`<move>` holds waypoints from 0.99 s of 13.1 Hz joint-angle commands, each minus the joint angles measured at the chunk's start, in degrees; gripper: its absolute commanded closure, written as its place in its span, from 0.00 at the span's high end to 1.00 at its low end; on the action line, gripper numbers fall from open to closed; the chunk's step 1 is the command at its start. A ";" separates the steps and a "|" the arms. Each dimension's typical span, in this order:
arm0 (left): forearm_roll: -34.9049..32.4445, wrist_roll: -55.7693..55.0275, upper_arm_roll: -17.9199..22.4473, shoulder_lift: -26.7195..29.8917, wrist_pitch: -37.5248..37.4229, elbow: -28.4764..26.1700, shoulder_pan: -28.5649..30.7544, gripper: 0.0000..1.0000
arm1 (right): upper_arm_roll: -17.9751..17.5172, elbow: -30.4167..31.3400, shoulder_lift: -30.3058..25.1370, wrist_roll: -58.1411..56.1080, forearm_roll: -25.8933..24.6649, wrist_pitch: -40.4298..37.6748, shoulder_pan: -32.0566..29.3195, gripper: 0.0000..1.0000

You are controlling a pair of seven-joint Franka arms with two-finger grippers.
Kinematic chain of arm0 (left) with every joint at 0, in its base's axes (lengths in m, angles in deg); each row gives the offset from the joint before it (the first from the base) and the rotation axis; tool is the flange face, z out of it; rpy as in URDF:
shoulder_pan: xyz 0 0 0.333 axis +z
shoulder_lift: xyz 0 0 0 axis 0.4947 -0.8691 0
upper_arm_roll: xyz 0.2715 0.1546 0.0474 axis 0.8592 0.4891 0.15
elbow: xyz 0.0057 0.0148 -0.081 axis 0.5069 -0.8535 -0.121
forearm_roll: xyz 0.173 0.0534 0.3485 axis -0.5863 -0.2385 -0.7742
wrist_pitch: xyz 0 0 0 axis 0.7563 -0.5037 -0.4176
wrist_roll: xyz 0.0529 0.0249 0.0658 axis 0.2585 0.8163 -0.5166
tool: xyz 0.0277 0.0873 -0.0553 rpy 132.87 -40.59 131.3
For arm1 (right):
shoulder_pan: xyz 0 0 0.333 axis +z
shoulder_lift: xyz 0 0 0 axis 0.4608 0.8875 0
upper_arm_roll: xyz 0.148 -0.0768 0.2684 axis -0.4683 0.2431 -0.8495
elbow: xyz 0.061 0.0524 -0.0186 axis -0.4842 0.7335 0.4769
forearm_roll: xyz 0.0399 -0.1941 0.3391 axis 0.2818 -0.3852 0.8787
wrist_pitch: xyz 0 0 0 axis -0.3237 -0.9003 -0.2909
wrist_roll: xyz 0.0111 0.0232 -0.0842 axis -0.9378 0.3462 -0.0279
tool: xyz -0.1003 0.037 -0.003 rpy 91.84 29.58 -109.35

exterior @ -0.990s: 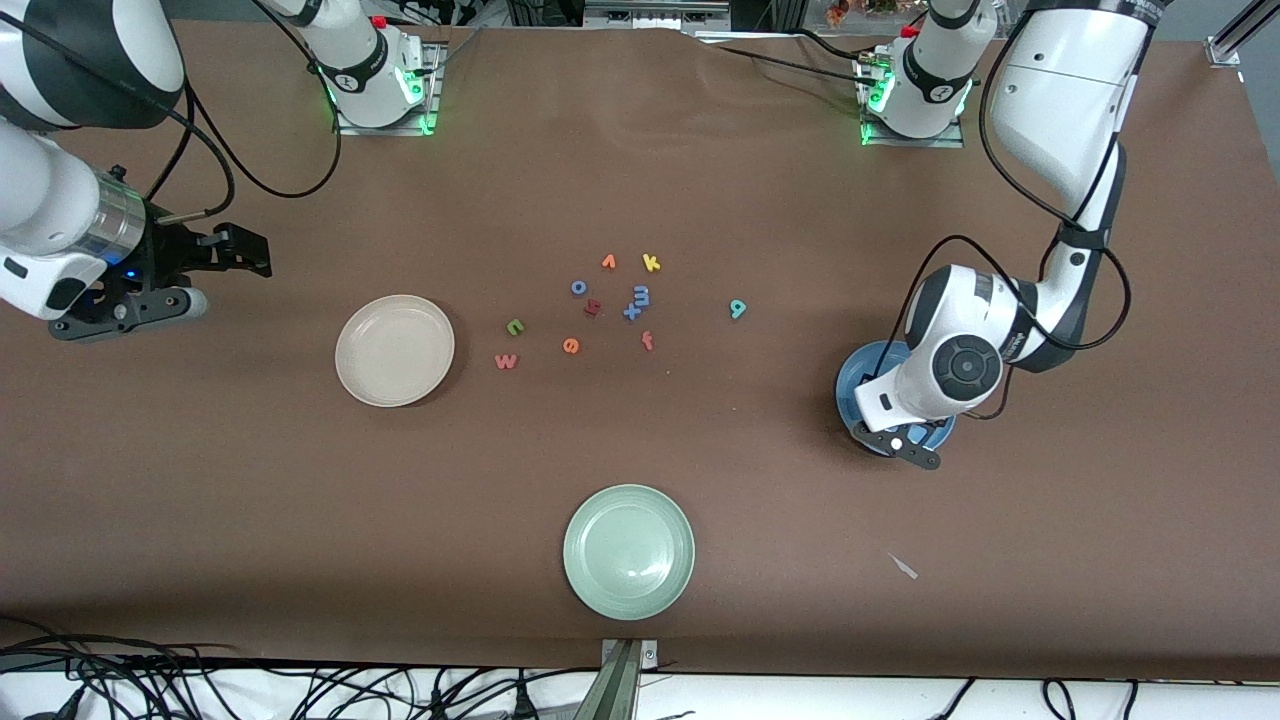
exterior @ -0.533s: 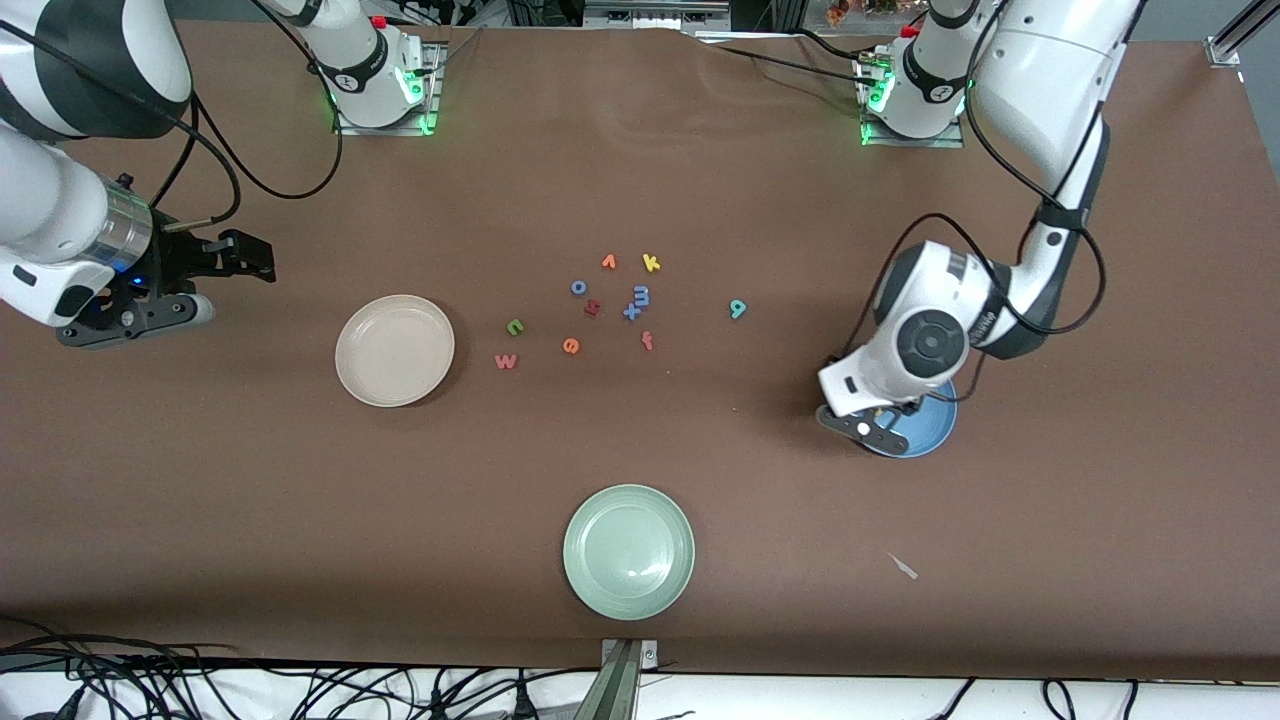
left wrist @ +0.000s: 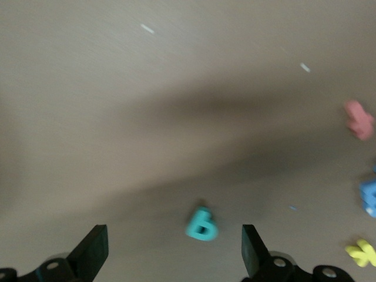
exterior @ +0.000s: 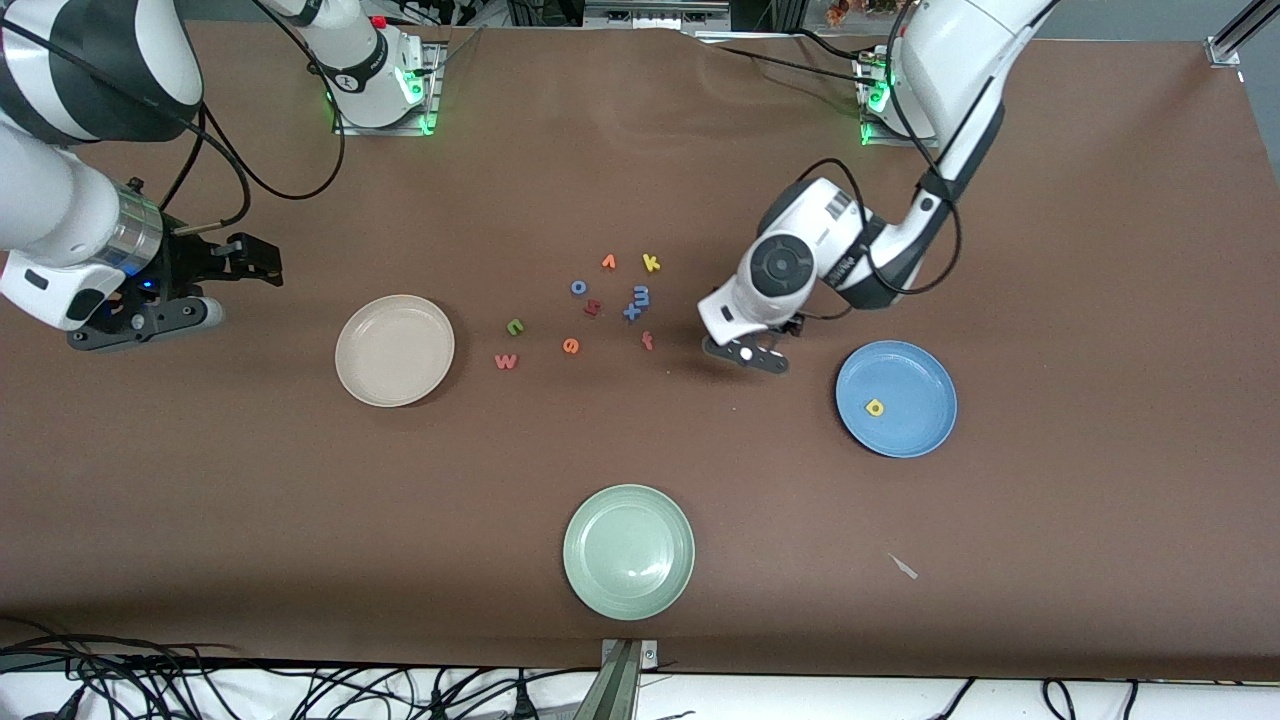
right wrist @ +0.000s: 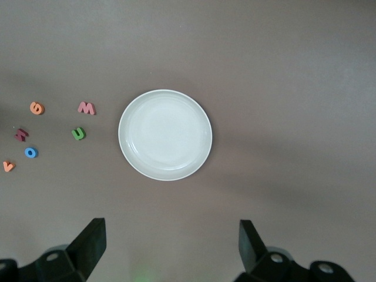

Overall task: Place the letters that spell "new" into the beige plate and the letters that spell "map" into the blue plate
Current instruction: 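Reach the left gripper to the teal letter b and grasp it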

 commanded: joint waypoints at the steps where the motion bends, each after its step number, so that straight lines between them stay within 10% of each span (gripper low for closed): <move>1: -0.92 -1.08 -0.33 3.76 11.53 -10.71 0.52 1.00 | -0.15 0.41 0.09 3.24 1.06 1.60 1.03 1.00; 9: -7.07 -2.40 -0.24 1.30 13.94 -11.44 0.08 0.59 | -0.32 4.16 3.69 12.46 2.46 11.23 6.66 1.00; 13: -8.13 -2.58 -0.33 0.68 15.09 -11.35 0.08 0.20 | -7.70 14.45 3.87 23.02 2.20 25.92 6.40 1.00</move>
